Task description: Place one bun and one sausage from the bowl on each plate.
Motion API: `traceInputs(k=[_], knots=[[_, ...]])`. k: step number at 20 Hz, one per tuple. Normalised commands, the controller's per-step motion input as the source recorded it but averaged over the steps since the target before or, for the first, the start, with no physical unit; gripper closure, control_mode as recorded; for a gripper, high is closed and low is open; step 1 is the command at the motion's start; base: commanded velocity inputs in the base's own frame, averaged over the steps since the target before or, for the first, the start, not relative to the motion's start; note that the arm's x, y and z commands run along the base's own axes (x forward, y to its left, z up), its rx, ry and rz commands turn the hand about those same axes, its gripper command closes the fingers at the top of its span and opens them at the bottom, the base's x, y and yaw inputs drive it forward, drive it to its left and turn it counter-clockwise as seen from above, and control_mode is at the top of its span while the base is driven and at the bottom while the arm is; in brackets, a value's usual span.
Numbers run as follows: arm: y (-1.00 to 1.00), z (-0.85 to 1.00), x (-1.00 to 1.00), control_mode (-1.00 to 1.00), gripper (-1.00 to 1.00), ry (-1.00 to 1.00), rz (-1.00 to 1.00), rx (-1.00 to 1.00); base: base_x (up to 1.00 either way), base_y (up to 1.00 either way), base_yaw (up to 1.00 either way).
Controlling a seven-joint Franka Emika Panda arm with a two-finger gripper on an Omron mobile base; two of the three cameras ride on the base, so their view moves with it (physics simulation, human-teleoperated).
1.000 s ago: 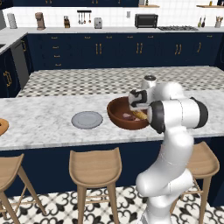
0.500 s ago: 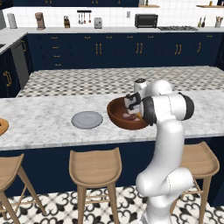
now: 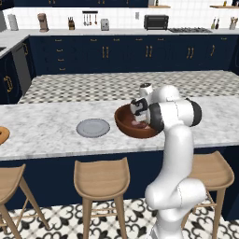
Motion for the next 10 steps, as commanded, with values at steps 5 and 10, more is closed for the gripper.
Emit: traceInputs(k=[5,10], knots=[[0.0,-0.41,0.0,-1.0,1.0,0.07,0.0,-0.03,0.0,0.0,0.0],[0.0,0.09,-0.34,-1.0,1.0,0.04,0.0,0.01,0.0,0.0,0.0]])
